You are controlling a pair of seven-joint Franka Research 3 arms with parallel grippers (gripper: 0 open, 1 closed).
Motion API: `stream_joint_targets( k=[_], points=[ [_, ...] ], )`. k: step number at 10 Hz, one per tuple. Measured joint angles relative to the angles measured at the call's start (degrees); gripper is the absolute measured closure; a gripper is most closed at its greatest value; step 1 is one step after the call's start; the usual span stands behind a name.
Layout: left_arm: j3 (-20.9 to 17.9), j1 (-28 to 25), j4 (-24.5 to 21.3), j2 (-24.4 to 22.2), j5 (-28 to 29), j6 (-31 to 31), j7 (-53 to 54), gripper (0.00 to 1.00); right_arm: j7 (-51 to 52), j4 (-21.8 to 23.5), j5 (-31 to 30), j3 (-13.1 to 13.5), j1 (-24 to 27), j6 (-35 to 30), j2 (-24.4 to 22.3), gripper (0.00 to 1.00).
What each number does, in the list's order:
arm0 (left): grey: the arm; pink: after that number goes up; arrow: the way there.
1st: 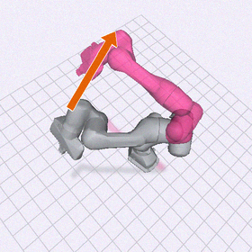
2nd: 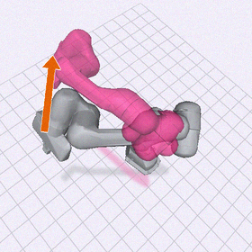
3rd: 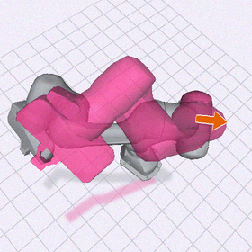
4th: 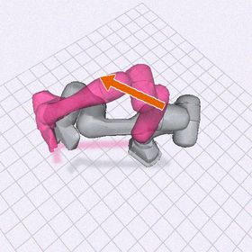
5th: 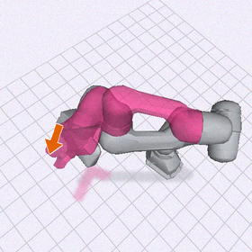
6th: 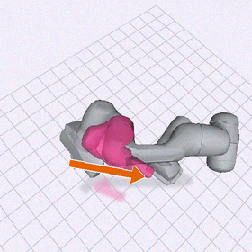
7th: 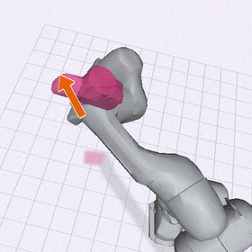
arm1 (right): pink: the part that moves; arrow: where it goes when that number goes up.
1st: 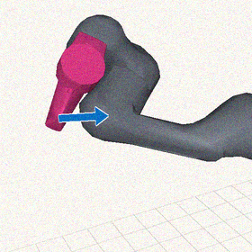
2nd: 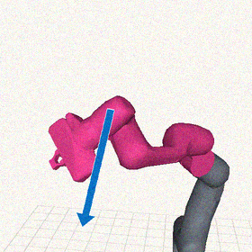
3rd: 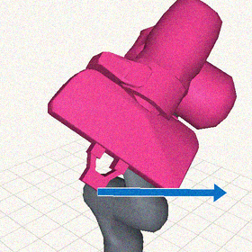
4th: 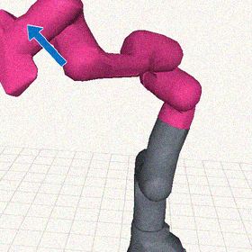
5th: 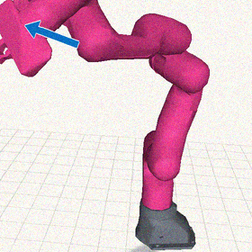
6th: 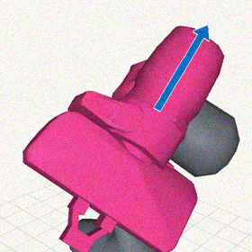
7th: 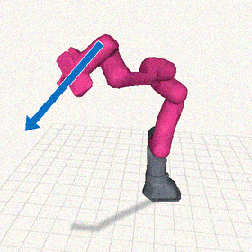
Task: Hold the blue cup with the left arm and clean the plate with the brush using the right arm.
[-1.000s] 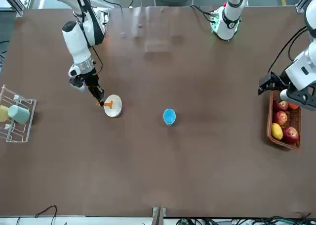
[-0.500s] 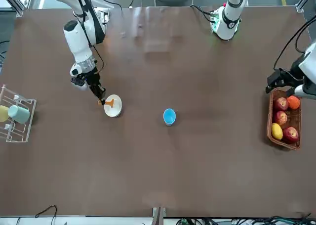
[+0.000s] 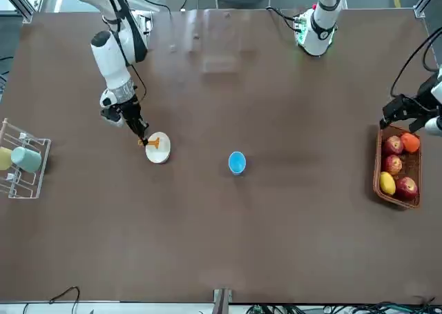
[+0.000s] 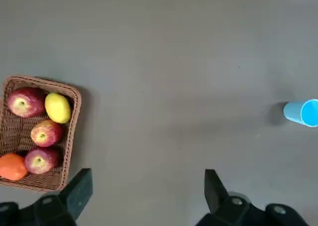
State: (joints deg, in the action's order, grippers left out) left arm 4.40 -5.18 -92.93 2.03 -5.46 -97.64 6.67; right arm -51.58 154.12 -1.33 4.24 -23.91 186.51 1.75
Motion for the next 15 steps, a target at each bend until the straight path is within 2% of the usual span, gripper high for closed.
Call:
stream_joint_targets(
  k=[3,4,6,9,10,11,12,15],
  points=[
    [-5.17,6.34,0.0,0.49,0.56,1.14,-0.2,0.0,0.16,0.0,0.0,0.0,-0.03,2.14,1.55,0.95],
    [-6.56,8.34,0.03,0.56,2.7,1.14,-0.2,0.0,0.18,0.0,0.0,0.0,-0.03,3.17,2.37,0.95],
    [-6.75,9.65,1.36,0.57,5.08,3.77,-0.21,0.0,0.23,0.0,0.0,-0.01,-0.04,5.59,4.23,0.95],
    [-6.5,9.87,4.18,0.57,5.15,6.27,-1.07,0.0,0.26,-0.04,0.0,0.0,-0.04,6.25,5.03,0.93],
    [-6.36,9.88,4.62,0.57,5.15,6.89,-1.69,0.0,0.27,-0.06,0.0,0.0,-0.04,6.25,5.04,0.89],
    [-6.18,9.89,4.77,0.57,5.15,7.37,-2.36,0.0,0.27,-0.09,0.0,0.0,-0.04,6.26,5.04,0.83],
    [-6.1,9.89,4.78,0.58,5.15,7.57,-2.8,0.0,0.29,-0.12,0.0,0.0,-0.04,6.26,5.04,0.7],
    [-6.19,9.79,4.79,0.59,5.15,7.61,-3.47,0.0,0.3,-0.17,0.0,0.0,-0.04,6.29,5.04,0.22]
  ],
)
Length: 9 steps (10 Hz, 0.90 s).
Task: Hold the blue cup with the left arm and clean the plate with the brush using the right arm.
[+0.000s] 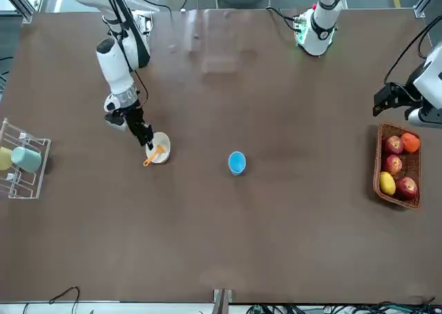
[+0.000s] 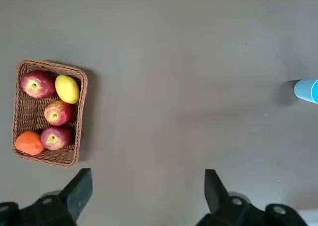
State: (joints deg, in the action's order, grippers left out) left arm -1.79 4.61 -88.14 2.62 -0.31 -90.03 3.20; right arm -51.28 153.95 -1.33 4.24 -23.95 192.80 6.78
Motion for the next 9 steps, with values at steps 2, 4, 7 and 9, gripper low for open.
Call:
stream_joint_targets(
  k=[2,4,7,9],
  points=[
    [-0.11,-0.18,0.0,0.0,0.0,0.0,0.0,0.0,0.0,-0.17,0.0,0.01,0.02,0.06,0.0,0.0],
    [-0.03,0.0,0.06,0.0,0.0,0.0,-0.03,0.0,0.0,-0.79,0.0,0.07,0.12,0.06,0.0,0.0],
    [-0.01,0.01,0.11,0.01,0.0,0.01,-0.03,0.0,1.18,-3.39,0.0,0.27,1.34,-5.88,-0.32,0.0],
    [-0.04,-0.01,0.11,0.02,0.0,0.02,-0.03,0.0,4.01,-6.92,0.0,0.43,2.98,-13.47,-1.82,0.0]
  ],
)
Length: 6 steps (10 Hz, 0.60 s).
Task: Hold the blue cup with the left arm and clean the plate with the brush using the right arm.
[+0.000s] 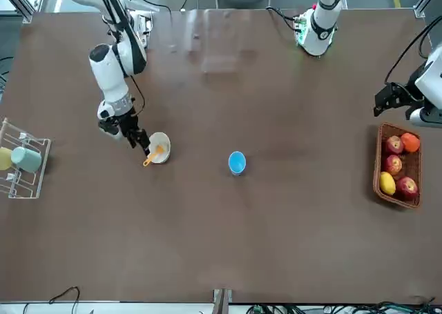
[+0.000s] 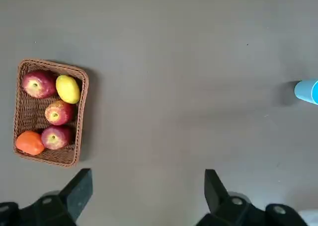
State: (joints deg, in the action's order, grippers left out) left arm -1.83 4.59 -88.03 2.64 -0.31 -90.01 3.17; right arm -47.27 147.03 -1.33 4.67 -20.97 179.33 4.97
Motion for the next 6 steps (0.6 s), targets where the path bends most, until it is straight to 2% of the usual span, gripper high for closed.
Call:
stream_joint_targets(
  k=[2,6],
  points=[
    [0.0,0.0,0.0,0.0,0.0,0.0,0.0,0.0,2.94,-2.61,0.0,0.28,0.86,-8.03,-1.9,0.0],
    [0.02,0.04,0.0,0.01,0.0,0.01,0.0,0.0,12.32,-11.69,0.0,0.49,3.55,-28.75,-5.02,0.0]
  ],
)
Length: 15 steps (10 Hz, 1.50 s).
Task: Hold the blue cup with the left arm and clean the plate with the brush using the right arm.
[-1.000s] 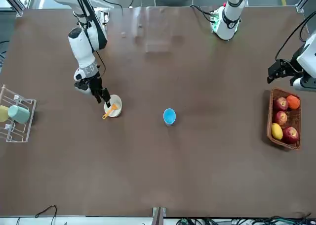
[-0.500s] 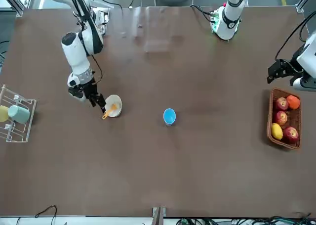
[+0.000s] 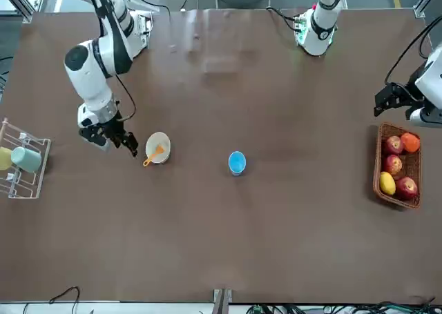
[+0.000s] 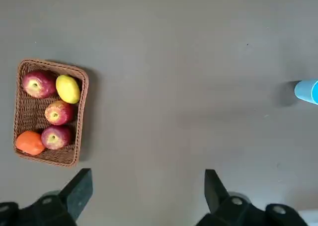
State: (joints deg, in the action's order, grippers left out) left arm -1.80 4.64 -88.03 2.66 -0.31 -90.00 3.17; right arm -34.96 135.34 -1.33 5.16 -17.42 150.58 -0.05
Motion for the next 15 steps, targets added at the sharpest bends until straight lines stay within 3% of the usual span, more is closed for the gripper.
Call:
stream_joint_targets(
  k=[4,7,11,13,15],
  points=[
    [0.11,0.12,0.18,0.05,0.0,0.0,0.0,0.0,17.17,-14.11,0.18,0.28,5.83,-22.91,-0.17,0.0],
    [0.03,-0.01,2.46,1.41,0.0,0.0,0.0,0.0,26.28,-19.82,0.23,0.5,9.75,-31.36,-0.21,0.0],
    [-0.44,-0.44,2.86,2.32,0.0,0.0,0.0,0.0,30.09,-34.03,0.23,0.52,12.5,-48.39,-0.51,0.0],
    [-0.43,-0.41,3.18,2.31,0.0,0.0,0.0,0.0,30.27,-38.33,0.19,0.52,12.81,-52.7,-0.56,0.0],
    [-0.4,-0.41,3.57,2.32,0.0,0.0,0.0,0.0,30.29,-40.55,0.13,0.51,13.36,-53.0,-0.53,0.0]
  ],
)
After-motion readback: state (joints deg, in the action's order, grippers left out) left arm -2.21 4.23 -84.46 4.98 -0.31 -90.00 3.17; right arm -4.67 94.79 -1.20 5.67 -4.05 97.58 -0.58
